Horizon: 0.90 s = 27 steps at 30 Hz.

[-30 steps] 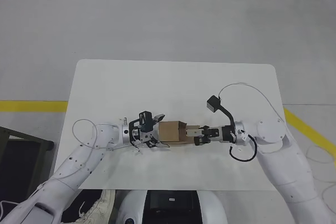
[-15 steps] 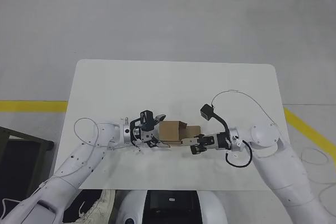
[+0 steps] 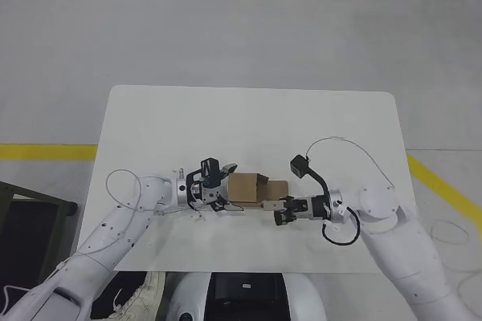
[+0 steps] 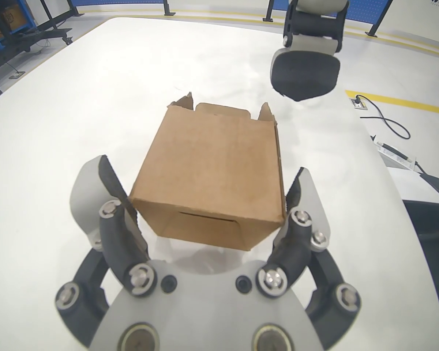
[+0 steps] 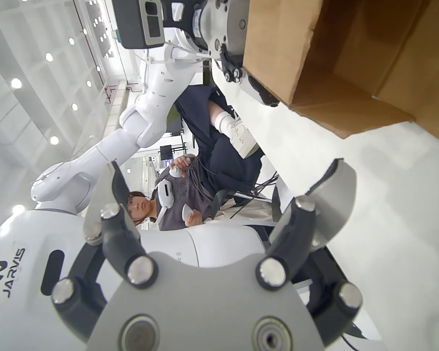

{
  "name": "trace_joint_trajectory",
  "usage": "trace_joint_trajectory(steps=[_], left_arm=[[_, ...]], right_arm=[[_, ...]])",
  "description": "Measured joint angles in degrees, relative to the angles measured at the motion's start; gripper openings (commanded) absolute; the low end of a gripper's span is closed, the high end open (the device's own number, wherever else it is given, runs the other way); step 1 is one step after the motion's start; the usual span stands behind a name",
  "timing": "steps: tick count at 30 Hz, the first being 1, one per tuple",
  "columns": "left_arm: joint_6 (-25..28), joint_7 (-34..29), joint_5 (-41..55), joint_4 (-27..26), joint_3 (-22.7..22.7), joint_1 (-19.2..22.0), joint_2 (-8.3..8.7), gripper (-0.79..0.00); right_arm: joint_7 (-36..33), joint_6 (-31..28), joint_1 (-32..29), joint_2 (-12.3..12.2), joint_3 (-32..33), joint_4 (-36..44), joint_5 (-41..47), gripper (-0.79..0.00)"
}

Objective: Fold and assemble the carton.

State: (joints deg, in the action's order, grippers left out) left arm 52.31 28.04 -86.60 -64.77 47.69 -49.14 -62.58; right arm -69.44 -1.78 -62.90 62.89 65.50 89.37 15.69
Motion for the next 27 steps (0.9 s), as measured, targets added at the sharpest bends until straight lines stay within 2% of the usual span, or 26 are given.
trace_joint_trajectory(steps=[8, 14, 27], left_arm=[[0.28, -0.02, -0.01, 0.04, 0.14, -0.1, -0.09, 0.0], [0.57, -0.04, 0.04, 0.08, 0.17, -0.16, -0.17, 0.0], [0.92, 0.05, -0.43, -0.3, 0.47, -0.23, -0.21, 0.0]], right_arm=[[3.4, -6.15, 3.34, 0.92, -2.78, -7.05, 0.48, 0.0], [4.03, -12.27, 5.67, 1.96, -4.67, -12.41, 5.4, 0.0], [4.89, -17.04, 10.23, 4.57, -10.29, -20.66, 11.34, 0.0]])
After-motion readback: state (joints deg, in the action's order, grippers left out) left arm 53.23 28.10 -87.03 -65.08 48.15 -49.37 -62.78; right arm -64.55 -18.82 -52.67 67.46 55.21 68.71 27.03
